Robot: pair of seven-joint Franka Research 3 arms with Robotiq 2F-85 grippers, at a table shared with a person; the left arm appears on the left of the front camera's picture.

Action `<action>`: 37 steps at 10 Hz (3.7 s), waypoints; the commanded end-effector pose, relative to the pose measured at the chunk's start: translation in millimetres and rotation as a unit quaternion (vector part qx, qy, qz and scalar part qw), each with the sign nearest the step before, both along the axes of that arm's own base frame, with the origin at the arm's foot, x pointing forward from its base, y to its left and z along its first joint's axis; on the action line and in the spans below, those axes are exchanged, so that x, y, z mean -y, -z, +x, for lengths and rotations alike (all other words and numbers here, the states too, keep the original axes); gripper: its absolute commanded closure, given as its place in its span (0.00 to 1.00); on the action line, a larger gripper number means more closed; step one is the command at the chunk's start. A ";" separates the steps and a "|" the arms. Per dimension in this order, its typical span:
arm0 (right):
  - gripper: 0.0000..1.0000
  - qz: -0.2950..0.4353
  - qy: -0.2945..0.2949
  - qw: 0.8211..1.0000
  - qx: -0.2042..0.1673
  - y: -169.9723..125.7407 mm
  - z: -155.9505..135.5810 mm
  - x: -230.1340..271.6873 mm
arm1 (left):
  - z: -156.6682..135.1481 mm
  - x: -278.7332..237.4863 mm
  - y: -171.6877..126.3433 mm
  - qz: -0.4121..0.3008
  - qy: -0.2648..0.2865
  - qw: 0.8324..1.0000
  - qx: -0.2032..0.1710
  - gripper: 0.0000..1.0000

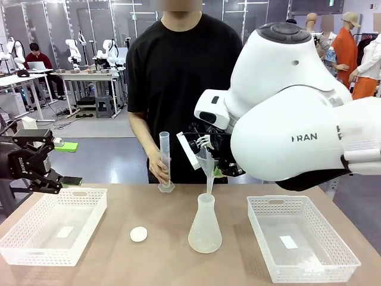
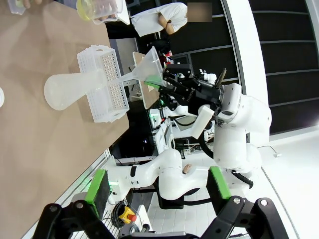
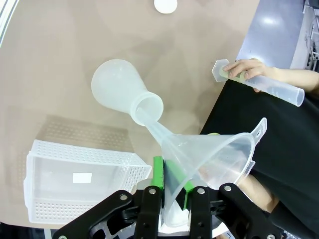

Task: Prepare the solutions needed for the experiment.
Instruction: Pick up the Plastic Funnel and insert it into the Big flask, then once the solution is in the Big flask , pick up the Plastic Funnel and place it back into the right Organizing basket.

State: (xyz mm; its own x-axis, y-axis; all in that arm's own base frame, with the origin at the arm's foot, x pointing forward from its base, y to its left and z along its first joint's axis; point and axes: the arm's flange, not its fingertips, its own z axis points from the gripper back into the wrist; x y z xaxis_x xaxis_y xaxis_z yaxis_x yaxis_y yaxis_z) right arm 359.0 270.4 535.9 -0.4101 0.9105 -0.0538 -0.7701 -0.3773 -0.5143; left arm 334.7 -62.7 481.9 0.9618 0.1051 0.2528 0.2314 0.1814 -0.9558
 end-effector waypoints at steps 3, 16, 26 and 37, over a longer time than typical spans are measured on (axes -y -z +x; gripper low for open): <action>0.93 0.018 0.003 1.000 0.006 27.1 12.5 -0.8 | 1.0 1.8 -1.7 -0.010 0.001 1.000 0.003 0.00; 0.74 0.010 -0.005 1.000 -0.017 75.8 21.0 -4.5 | 1.0 1.8 -1.7 -0.010 0.001 1.000 0.003 0.00; 0.74 0.003 -0.003 1.000 -0.022 71.2 24.2 -6.5 | 1.0 1.8 -1.7 -0.010 0.001 1.000 0.003 0.00; 0.74 -0.013 0.000 1.000 0.024 23.3 -6.3 -8.6 | 1.0 1.8 -1.7 -0.010 0.001 1.000 0.003 0.00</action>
State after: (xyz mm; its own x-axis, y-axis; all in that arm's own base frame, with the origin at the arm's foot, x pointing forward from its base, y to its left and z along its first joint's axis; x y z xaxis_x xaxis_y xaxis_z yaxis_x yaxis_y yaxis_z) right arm 357.9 278.6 510.4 -0.4382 0.8959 -0.0736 -0.7333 -0.4036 -0.5472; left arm 334.7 -62.8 481.8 0.9618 0.1048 0.2527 0.2313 0.1820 -0.9557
